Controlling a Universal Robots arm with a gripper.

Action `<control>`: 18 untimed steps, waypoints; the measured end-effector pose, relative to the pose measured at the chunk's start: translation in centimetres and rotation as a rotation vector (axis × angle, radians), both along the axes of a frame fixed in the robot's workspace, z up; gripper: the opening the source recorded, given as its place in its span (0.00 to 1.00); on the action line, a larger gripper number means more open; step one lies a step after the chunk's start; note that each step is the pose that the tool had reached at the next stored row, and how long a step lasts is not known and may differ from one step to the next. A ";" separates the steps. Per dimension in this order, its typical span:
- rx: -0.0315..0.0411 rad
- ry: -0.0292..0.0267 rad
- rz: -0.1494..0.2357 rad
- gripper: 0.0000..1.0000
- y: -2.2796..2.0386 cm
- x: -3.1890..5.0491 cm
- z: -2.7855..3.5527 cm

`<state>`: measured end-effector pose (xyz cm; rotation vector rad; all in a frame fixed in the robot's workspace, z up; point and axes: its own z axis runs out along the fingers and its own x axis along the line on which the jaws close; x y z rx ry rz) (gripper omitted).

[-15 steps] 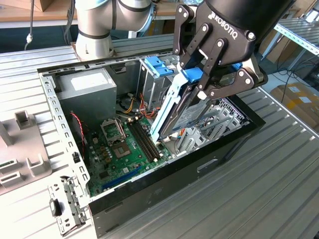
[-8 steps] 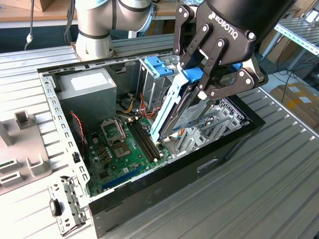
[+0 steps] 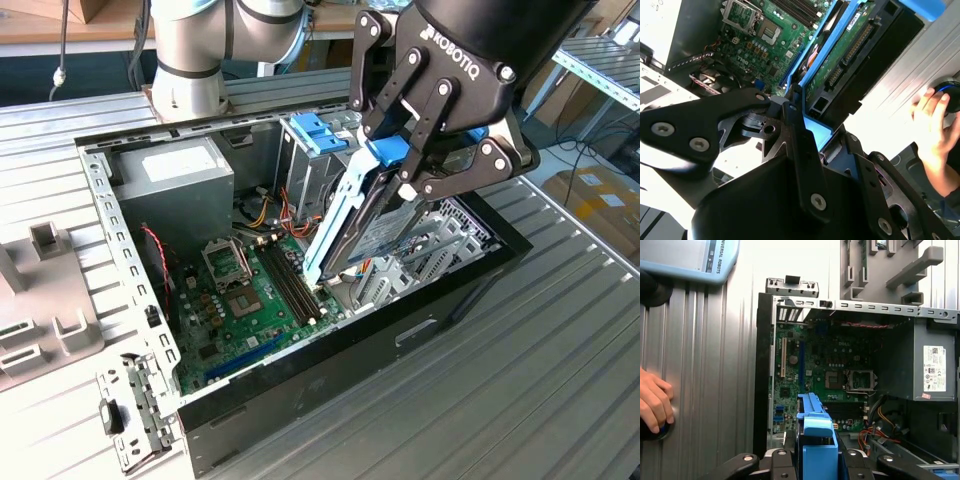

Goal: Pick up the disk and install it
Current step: 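Pick up the disk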

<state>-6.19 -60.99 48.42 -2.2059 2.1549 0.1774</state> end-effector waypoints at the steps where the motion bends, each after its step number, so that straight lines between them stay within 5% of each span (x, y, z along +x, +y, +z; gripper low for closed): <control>1: 0.0000 0.0000 0.000 0.37 0.00 0.02 0.00; 18: 0.0000 0.0000 0.000 0.37 0.00 0.85 -0.08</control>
